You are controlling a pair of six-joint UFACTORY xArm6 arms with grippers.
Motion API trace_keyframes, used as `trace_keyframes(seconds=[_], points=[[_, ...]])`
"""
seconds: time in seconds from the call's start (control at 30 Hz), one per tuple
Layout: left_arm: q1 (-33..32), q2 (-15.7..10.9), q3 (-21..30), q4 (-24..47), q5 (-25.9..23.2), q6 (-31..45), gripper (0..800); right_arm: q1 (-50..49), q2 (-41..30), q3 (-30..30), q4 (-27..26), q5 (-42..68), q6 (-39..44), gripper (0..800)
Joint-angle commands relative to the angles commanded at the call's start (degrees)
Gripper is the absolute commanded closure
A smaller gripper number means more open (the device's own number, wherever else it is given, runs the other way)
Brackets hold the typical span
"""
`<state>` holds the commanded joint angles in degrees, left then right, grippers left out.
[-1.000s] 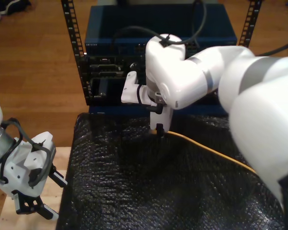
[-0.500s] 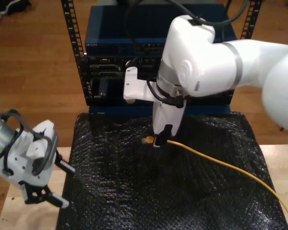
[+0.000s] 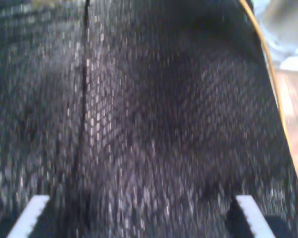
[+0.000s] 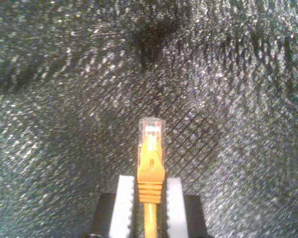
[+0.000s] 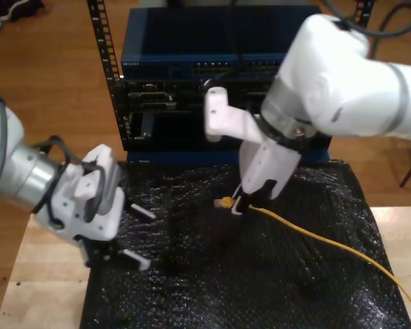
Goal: Grab the cable and plug it in
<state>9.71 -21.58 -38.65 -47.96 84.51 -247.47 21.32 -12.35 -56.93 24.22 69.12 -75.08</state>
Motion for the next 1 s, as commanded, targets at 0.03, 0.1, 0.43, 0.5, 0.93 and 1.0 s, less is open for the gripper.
trace_keyframes(seconds=[0.03, 0.1, 0.43, 0.5, 0.93, 1.0], points=[[-0.79, 0.0, -0.09, -1.05, -0.09, -0.09, 0, -0.53, -0.79, 0.44, 0.79, 0.35, -0.79, 793], [-2.46, 0.44, -0.26, -2.64, -0.18, -0.26, 0, -1.67, -2.73, 2.11, 2.37, 0.79, -2.46, 793], [-7.47, 3.25, -2.9, -8.18, -0.88, -0.97, 0, -6.24, -9.41, 8.09, 6.59, 2.9, -6.68, 793], [-7.56, 3.69, -3.6, -9.85, -0.88, -1.14, 0, -6.68, -10.81, 9.23, 7.56, 3.16, -6.86, 793], [-12.4, 4.22, -4.66, -13.45, -1.67, -1.41, 1, -9.14, -12.31, 9.49, 12.57, 5.27, -8.7, 793], [-12.4, 4.13, -5.19, -13.54, -1.58, -1.32, 2, -9.14, -12.31, 9.41, 13.1, 5.27, -8.7, 793]])
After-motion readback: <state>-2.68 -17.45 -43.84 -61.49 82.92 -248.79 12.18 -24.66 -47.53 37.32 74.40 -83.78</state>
